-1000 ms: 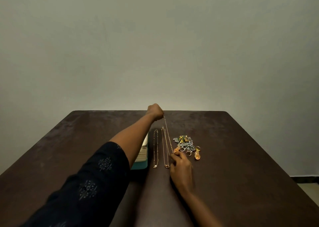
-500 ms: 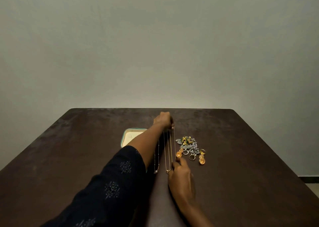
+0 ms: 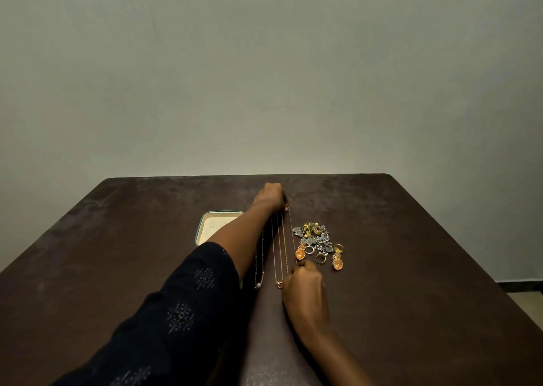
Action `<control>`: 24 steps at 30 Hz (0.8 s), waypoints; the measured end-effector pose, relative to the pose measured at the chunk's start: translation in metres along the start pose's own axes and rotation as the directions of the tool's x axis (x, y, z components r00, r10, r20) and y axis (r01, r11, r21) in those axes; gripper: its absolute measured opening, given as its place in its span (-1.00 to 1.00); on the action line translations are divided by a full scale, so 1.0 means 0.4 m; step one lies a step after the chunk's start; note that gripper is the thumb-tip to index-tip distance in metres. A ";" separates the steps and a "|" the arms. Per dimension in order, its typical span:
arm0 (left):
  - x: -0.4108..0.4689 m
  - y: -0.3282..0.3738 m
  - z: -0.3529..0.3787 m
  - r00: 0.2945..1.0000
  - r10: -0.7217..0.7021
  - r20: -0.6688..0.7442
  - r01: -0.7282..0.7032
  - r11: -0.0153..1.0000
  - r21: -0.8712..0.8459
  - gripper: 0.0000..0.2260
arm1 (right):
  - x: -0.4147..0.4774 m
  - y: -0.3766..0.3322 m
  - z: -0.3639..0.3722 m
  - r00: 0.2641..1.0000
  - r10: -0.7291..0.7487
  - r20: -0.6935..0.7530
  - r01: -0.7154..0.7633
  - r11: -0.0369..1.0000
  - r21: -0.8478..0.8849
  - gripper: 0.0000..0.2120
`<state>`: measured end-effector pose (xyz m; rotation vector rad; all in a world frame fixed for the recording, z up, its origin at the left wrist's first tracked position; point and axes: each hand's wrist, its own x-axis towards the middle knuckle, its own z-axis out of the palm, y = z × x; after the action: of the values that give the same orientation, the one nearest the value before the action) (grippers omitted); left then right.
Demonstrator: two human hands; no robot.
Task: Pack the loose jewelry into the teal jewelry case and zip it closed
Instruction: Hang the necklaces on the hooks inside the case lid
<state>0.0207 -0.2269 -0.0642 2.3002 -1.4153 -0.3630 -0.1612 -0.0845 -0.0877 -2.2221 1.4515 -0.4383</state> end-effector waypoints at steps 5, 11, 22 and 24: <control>0.002 0.001 0.003 1.000 -0.007 0.002 0.006 1.000 0.012 -0.74 | 0.001 -0.004 -0.002 1.000 0.000 0.002 0.000 1.000 0.010 -0.75; 0.002 0.003 0.009 1.000 -0.011 0.001 0.011 0.999 0.041 -0.75 | -0.002 -0.004 -0.003 1.000 -0.008 -0.010 0.008 1.000 0.013 -0.74; -0.009 0.003 0.000 1.000 0.017 0.018 -0.019 0.995 0.094 -0.74 | 0.008 0.004 0.012 0.998 0.008 -0.063 -0.004 0.998 0.058 -0.76; -0.011 0.001 -0.003 0.999 0.034 0.032 -0.037 0.994 0.102 -0.74 | 0.012 0.004 0.014 0.997 0.011 -0.078 -0.006 0.998 0.064 -0.75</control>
<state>0.0187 -0.2229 -0.0629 2.3562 -1.5202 -0.3230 -0.1579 -0.0884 -0.0934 -2.1703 1.4650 -0.5663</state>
